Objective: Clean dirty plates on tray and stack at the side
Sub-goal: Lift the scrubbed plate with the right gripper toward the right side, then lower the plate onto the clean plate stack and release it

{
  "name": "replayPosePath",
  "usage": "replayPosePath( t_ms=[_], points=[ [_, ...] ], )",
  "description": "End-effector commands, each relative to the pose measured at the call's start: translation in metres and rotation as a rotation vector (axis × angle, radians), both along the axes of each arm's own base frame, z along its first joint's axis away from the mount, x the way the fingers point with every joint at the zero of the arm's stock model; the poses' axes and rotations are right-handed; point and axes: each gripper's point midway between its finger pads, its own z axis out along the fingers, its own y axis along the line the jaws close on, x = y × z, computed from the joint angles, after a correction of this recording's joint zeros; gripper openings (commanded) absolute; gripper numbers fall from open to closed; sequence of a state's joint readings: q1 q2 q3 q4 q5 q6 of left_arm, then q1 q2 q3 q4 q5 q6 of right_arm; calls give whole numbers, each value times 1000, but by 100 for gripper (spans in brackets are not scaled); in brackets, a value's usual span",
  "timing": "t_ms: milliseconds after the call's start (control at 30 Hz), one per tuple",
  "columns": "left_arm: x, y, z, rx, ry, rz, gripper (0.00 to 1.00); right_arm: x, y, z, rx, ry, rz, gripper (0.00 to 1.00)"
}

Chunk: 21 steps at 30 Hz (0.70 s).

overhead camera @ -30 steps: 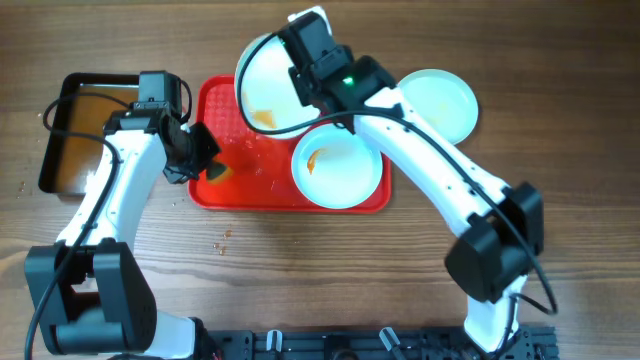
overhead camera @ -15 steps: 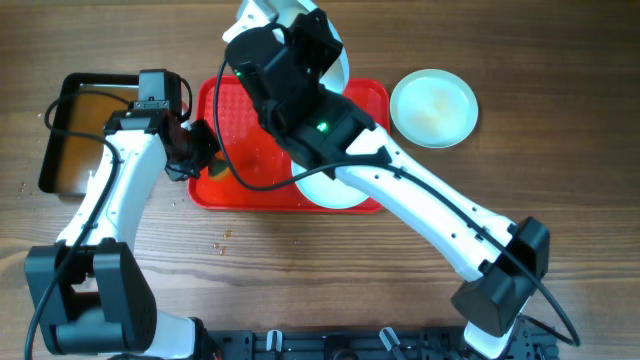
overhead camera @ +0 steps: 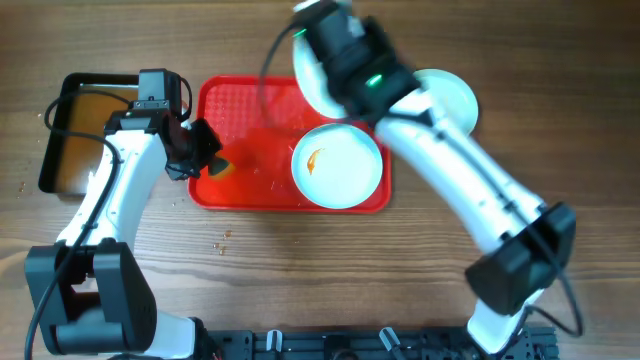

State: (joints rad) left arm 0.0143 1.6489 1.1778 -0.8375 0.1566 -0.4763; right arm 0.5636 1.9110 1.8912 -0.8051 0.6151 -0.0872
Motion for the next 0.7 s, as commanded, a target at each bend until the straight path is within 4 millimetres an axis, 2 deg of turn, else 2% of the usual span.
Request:
replayPosePath(
  t_ms=[0, 33, 67, 133, 200, 233, 267, 333, 400, 433, 467, 500, 533, 567, 600, 667],
  points=[
    [6, -1, 11, -13, -39, -3, 4, 17, -51, -22, 564, 170, -130, 4],
    [7, -1, 11, -12, -41, -3, 4, 21, -78, -28, 663, 210, -163, 4],
    [7, -1, 11, -13, -43, -2, 4, 23, -115, -39, 730, 240, -216, 4],
    [8, -1, 11, -13, -45, -3, 4, 17, -184, -67, 721, 252, -377, 4],
    [10, -1, 12, -13, -53, -3, 4, 4, -227, -101, 736, 276, -494, 4],
    [12, -2, 12, -13, -64, -3, 4, -3, -243, -118, 747, 286, -546, 4],
    [14, -1, 13, -13, -71, -2, 4, -8, -249, -137, 747, 296, -565, 4],
    [15, -1, 14, -14, -76, 1, 4, -12, -246, -156, 738, 306, -553, 4],
    [15, -2, 13, -14, -74, 0, 4, -14, -242, -166, 749, 309, -566, 4],
    [14, -1, 13, -14, -73, 0, 4, -15, -242, -170, 769, 307, -593, 12],
    [14, -1, 13, -14, -74, 0, 4, -18, -241, -174, 794, 311, -628, 37],
    [15, -1, 13, -14, -75, 0, 4, -18, -231, -174, 849, 332, -616, 59],
    [15, -1, 13, -14, -75, 0, 4, -17, -220, -172, 889, 355, -568, 64],
    [15, -1, 13, -14, -75, 0, 4, -18, -197, -167, 949, 404, -450, 64],
    [15, -2, 14, -14, -76, 0, 4, -25, -173, -166, 997, 471, -381, 64],
    [15, -4, 14, -15, -78, -6, 4, -52, -126, -175, 957, 623, -328, 65]
  ],
)
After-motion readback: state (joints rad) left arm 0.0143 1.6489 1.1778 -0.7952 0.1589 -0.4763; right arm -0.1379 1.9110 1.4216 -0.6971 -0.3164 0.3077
